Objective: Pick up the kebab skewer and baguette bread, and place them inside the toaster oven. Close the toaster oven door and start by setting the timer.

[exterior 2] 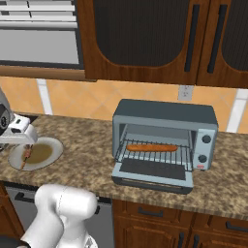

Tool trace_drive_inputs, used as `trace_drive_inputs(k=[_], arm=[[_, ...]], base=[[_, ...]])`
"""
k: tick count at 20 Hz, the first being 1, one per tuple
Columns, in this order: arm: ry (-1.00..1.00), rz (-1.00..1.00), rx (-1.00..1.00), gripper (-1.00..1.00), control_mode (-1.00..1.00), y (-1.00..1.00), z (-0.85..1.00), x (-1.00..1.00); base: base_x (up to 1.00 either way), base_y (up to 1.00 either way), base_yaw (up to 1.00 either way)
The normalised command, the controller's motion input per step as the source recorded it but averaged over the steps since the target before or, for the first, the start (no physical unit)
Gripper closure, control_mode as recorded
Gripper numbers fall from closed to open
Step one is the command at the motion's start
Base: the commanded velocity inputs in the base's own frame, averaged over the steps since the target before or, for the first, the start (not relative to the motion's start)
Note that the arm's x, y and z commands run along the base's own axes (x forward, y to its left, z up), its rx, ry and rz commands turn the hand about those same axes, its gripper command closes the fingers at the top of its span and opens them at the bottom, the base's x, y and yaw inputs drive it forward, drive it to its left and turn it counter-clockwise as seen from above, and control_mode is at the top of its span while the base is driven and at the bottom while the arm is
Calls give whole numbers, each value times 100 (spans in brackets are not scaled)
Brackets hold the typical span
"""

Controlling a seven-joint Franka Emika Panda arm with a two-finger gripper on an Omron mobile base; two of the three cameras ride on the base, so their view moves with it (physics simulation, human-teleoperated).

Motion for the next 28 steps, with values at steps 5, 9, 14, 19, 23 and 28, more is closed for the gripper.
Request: trace_drive_inputs(k=[5, 9, 14, 19, 23, 28], arm=[[0, 19, -3, -100, -100, 53, -48, 48], [2, 7, 0, -100, -100, 29, -55, 67], [14, 3, 0, -100, -100, 22, -53, 67], [8, 0, 0, -100, -100, 50, -48, 53], [6, 0, -4, -100, -100, 53, -42, 48], [10, 0, -4, -100, -100, 34, -52, 61]], base=[[0, 0, 0], [0, 0, 0], [0, 0, 0], [0, 0, 0], [0, 0, 0], [0, 0, 0]])
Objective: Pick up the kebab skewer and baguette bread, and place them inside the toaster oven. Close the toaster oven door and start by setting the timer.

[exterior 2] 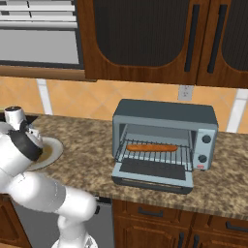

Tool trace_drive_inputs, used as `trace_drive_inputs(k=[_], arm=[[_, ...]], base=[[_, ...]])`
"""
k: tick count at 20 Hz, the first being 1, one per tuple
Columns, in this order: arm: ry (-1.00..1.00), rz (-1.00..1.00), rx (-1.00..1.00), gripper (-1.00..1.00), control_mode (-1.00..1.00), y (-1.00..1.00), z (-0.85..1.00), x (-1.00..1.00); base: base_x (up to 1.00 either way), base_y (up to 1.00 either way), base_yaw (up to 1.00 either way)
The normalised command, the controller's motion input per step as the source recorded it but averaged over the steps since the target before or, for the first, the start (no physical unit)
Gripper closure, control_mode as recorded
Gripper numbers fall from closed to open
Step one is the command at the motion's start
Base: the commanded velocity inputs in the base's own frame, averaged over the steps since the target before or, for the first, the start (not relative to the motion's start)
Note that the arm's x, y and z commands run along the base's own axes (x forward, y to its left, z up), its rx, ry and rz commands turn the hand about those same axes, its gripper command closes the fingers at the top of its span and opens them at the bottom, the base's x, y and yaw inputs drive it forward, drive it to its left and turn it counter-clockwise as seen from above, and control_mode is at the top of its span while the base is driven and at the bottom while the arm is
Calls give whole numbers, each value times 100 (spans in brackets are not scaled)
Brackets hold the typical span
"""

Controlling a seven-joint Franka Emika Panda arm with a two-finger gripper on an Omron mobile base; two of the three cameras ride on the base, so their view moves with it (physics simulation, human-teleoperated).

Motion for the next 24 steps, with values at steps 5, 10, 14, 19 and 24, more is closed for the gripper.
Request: trace_drive_inputs(k=[5, 10, 14, 19, 24], arm=[[12, 0, -5, -100, -100, 26, -44, 65], [3, -1, -4, -100, -100, 34, -25, 38], [0, -4, -4, -100, -100, 5, -21, 11], [0, -7, -4, -100, -100, 0, -17, 1], [4, -10, -2, 100, -100, -5, -37, 0]], base=[[0, 0, 0], [0, 0, 0], [0, 0, 0], [0, 0, 0], [0, 0, 0]])
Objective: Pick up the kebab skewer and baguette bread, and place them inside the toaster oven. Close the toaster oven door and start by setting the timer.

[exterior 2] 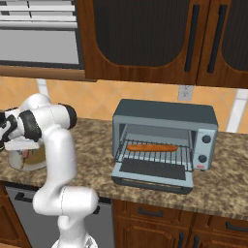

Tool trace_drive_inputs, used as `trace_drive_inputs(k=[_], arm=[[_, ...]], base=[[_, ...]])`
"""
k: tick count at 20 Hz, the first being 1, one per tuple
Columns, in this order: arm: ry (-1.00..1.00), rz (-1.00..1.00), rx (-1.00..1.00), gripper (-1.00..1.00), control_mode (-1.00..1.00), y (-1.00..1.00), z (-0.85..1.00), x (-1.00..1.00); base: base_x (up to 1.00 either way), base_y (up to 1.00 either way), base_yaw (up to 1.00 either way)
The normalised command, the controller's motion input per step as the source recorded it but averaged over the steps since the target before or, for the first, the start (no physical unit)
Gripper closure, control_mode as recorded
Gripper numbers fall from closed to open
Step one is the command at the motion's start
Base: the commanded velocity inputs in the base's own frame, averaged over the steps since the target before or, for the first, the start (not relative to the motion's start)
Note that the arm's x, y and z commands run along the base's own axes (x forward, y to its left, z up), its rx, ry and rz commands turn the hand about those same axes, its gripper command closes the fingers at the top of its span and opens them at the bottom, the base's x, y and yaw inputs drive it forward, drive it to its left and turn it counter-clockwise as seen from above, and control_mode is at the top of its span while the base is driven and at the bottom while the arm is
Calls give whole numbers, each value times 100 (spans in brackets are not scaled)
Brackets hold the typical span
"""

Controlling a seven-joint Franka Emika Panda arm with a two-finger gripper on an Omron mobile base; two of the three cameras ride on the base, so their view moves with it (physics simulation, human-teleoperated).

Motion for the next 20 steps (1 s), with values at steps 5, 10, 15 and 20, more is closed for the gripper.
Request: trace_drive_inputs(k=[5, 10, 15, 20], arm=[[1, -8, 0, 100, -100, -35, -34, 0], [0, -11, 4, 100, -100, -57, 0, 0], [-1, -19, 3, 100, -100, -78, 28, -16], [-11, -28, 3, 100, -100, -89, 60, -33]], base=[[0, 0, 0], [0, 0, 0], [0, 0, 0], [0, 0, 0]])
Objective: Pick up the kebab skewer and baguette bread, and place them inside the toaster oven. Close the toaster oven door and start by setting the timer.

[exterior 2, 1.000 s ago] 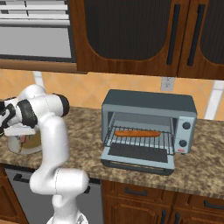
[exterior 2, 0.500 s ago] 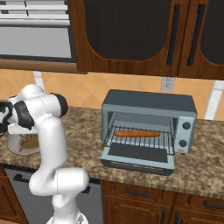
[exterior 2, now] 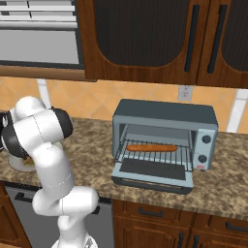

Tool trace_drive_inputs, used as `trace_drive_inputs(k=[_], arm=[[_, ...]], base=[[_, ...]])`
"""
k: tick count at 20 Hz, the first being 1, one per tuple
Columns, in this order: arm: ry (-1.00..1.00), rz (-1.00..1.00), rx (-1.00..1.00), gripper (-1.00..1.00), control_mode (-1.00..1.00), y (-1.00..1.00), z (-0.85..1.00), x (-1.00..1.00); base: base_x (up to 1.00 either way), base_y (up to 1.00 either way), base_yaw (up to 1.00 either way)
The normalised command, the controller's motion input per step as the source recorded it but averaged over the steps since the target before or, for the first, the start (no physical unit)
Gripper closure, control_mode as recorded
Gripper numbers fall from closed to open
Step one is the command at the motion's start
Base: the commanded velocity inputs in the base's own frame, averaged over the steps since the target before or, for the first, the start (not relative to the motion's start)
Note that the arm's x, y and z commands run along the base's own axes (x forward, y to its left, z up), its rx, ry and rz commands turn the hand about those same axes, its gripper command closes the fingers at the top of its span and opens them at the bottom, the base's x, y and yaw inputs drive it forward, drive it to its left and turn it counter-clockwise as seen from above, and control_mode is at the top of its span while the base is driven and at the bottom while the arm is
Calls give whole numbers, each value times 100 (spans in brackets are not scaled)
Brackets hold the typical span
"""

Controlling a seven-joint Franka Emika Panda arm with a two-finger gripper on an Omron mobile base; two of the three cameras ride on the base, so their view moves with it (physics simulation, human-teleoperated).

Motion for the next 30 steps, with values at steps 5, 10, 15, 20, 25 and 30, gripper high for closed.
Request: trace_drive_inputs(k=[5, 10, 15, 20, 25, 30], arm=[[-7, -31, 4, 100, -100, -99, 59, -33], [0, -33, 7, 100, -100, -92, 54, -30], [-2, -21, 7, 100, -100, -97, 42, -47], [-11, -10, 0, 100, -100, -97, 45, -35], [-8, -13, 3, 100, -100, -99, 51, -4], [-3, -18, 2, 100, -100, -100, 37, 1]], base=[[0, 0, 0], [0, 0, 0], [0, 0, 0], [0, 0, 0], [0, 0, 0], [0, 0, 0]])
